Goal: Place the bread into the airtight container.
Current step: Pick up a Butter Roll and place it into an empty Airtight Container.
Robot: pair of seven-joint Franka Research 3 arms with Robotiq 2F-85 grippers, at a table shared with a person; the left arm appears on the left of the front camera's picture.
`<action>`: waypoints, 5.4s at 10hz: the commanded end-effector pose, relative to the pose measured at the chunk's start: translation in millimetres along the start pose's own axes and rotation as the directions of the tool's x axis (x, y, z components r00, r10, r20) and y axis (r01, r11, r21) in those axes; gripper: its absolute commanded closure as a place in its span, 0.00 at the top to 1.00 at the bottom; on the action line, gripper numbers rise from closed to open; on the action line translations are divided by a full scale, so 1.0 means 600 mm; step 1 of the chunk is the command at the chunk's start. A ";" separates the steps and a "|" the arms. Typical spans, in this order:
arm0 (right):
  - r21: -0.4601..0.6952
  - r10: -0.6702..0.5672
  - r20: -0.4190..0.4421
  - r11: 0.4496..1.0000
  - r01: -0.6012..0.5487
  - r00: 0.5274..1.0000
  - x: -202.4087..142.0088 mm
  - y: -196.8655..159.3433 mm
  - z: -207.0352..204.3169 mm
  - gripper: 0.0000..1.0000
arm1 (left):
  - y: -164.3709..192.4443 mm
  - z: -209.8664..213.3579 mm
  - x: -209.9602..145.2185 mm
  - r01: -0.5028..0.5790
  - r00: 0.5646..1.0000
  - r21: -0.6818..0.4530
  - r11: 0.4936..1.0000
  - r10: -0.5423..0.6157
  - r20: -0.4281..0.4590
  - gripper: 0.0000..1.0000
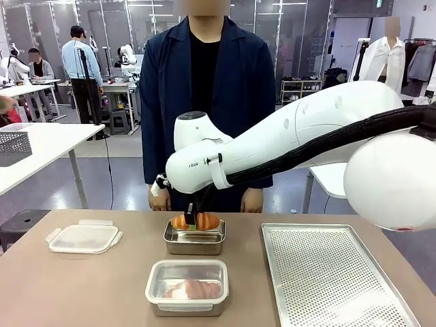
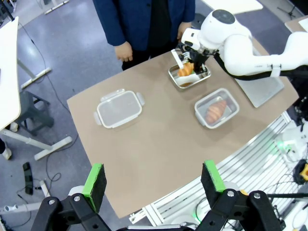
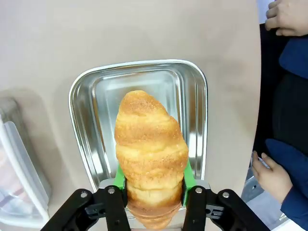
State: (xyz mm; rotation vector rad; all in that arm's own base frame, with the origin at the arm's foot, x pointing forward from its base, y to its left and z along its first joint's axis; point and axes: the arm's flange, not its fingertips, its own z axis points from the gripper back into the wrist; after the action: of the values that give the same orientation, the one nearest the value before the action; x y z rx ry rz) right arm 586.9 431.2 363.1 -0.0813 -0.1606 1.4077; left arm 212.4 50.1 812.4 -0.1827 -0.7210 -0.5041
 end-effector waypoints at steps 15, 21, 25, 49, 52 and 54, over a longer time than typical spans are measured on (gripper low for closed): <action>0.003 -0.011 -0.001 1.000 0.011 1.000 -0.002 -0.009 0.000 1.00 | 0.000 0.001 0.000 0.010 1.000 0.001 1.000 -0.010 -0.003 1.00; 0.003 -0.011 -0.001 1.000 0.011 1.000 -0.002 -0.009 0.000 1.00 | 0.000 0.001 0.000 0.010 1.000 0.001 1.000 -0.010 -0.003 1.00; -0.047 -0.110 0.013 0.993 0.110 0.994 -0.094 -0.036 0.131 1.00 | 0.000 0.001 0.000 0.010 1.000 0.001 1.000 -0.010 -0.003 1.00; -0.044 -0.664 0.402 0.674 0.737 0.631 -0.692 0.270 0.766 1.00 | 0.000 0.001 0.000 0.010 1.000 0.001 1.000 -0.010 -0.003 1.00; -0.044 -0.664 0.402 0.674 0.737 0.631 -0.692 0.270 0.766 1.00 | 0.000 0.001 0.000 0.010 1.000 0.001 1.000 -0.010 -0.003 1.00; -0.044 -0.664 0.402 0.674 0.737 0.631 -0.692 0.270 0.766 1.00 | 0.000 0.001 0.000 0.010 1.000 0.001 1.000 -0.010 -0.003 1.00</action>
State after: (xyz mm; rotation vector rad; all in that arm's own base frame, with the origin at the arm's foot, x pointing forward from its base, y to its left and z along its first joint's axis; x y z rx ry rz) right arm 289.8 33.1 766.2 0.0717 -0.5837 0.5845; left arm 212.4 50.5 812.4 -0.1829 -0.7211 -0.5031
